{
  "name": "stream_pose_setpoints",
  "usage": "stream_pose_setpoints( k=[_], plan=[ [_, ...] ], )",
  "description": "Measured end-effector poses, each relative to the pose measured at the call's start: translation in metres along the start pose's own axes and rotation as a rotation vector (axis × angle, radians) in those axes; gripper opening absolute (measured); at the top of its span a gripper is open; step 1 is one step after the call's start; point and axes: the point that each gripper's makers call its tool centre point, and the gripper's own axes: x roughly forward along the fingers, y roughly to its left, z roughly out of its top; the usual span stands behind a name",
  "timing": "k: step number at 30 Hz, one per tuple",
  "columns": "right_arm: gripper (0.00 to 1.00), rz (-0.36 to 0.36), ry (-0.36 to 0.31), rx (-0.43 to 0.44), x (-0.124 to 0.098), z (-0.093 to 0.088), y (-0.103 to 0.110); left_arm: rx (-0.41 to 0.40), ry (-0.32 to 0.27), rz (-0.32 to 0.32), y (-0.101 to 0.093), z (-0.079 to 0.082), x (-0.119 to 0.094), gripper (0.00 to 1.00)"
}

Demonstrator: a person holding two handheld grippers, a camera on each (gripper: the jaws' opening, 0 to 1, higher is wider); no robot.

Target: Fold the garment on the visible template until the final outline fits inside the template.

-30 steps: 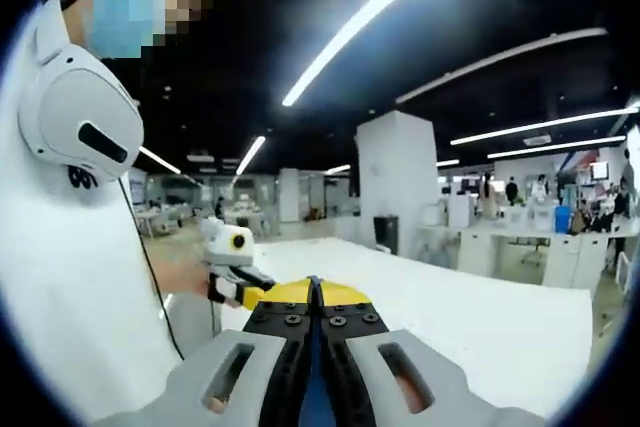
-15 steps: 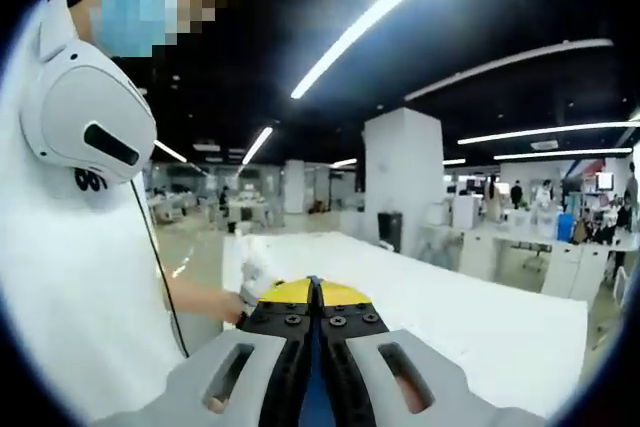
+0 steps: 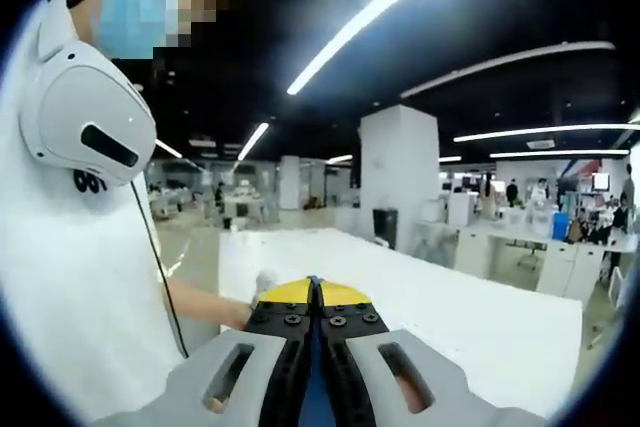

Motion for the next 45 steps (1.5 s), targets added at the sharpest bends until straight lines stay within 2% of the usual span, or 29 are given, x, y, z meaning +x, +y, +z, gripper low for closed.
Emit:
stream_pose_setpoints(
  k=[2,8,13,17,23,28,33,39,45],
  plan=[
    [0.01,-0.006,0.000,0.001,-0.001,0.000,0.000,-0.004,-0.002,-0.007,-0.001,0.001,0.000,0.00],
    [0.01,-0.020,0.004,-0.001,-0.001,-0.002,-0.002,-0.014,0.008,0.015,0.002,0.000,-0.004,0.00],
    [0.01,-0.039,-0.006,0.003,-0.001,-0.002,-0.007,-0.015,0.001,0.051,0.003,0.007,-0.012,0.00],
    [0.01,-0.048,-0.019,0.015,-0.002,-0.002,-0.011,-0.018,-0.062,0.071,-0.001,0.026,-0.025,0.00],
    [0.01,-0.033,-0.050,0.026,0.000,0.002,-0.015,-0.020,-0.246,0.038,-0.034,0.073,-0.048,0.00],
    [0.01,-0.006,-0.080,0.033,0.006,0.007,-0.016,-0.015,-0.294,0.051,-0.043,0.090,-0.059,0.00],
    [0.01,0.020,-0.094,0.020,0.005,0.015,-0.013,0.010,-0.427,-0.029,-0.071,0.127,-0.074,0.00],
    [0.01,0.064,-0.167,0.021,-0.001,0.036,-0.006,0.073,-0.478,-0.022,-0.094,0.151,-0.091,0.00],
    [0.01,0.113,-0.256,0.015,-0.012,0.063,0.002,0.162,-0.516,-0.083,-0.129,0.173,-0.103,0.00]
  ],
)
